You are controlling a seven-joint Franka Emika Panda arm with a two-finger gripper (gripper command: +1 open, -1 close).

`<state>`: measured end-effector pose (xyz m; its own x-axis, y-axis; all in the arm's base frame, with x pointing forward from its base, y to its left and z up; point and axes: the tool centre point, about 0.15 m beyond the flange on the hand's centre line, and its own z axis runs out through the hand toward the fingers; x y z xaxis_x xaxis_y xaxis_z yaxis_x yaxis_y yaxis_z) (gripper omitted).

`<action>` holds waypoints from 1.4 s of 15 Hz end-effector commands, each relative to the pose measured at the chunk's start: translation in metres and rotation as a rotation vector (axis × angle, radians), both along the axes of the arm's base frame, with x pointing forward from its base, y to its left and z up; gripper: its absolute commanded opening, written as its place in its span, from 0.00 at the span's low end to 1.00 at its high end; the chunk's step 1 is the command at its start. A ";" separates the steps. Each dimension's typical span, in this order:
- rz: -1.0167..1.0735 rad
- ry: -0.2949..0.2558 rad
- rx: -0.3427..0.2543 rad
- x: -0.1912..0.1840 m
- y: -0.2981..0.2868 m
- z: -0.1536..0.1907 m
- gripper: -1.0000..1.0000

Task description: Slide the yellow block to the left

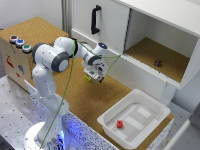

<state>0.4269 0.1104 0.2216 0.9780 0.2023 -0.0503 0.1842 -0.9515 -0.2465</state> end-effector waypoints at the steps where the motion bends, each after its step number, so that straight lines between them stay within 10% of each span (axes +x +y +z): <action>1: -0.017 0.046 -0.027 0.018 0.040 0.017 0.00; 7: 0.028 0.024 -0.107 -0.007 0.059 0.073 0.00; 8: 0.033 0.028 -0.104 -0.010 0.061 0.071 1.00; 21: 0.180 -0.123 -0.120 -0.040 0.062 0.011 1.00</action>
